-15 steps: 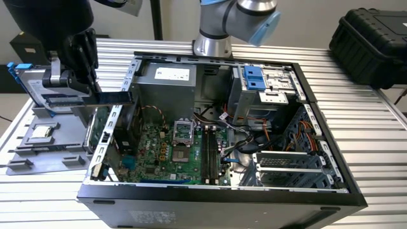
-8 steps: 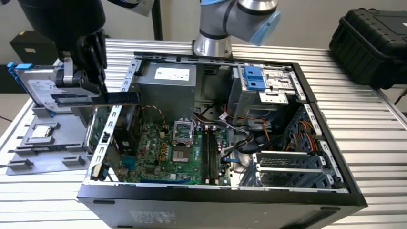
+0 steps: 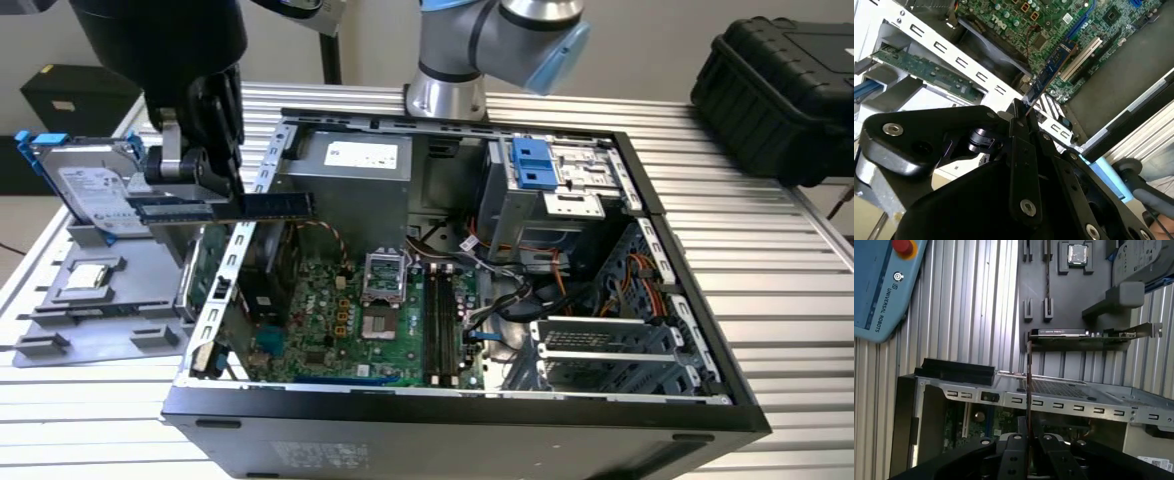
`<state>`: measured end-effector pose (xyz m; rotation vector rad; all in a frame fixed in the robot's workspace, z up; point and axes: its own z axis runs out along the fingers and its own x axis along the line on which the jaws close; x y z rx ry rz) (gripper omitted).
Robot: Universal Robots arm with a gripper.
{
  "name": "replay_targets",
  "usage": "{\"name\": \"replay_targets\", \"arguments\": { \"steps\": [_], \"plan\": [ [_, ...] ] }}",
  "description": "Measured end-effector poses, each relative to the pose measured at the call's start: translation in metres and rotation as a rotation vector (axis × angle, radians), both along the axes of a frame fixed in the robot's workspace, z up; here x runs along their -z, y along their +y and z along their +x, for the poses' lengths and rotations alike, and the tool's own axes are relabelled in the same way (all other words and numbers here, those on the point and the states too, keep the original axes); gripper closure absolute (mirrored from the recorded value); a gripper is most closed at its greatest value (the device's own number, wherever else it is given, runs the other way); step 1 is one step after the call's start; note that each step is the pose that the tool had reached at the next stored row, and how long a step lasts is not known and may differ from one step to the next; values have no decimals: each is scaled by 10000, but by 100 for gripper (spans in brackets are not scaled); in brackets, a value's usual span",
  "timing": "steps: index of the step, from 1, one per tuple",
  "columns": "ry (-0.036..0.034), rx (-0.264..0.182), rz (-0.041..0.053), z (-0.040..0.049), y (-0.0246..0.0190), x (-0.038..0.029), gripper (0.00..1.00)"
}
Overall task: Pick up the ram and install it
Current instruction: 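Pick up the ram and move it above insertion slot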
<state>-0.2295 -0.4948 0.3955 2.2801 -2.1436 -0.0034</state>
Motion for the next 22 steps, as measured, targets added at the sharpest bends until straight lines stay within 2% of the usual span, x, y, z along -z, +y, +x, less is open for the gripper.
{"name": "replay_targets", "arguments": {
  "steps": [16,22],
  "plan": [
    [5,391,0,195,0,0,100],
    [15,394,0,334,0,0,100]
  ]
}}
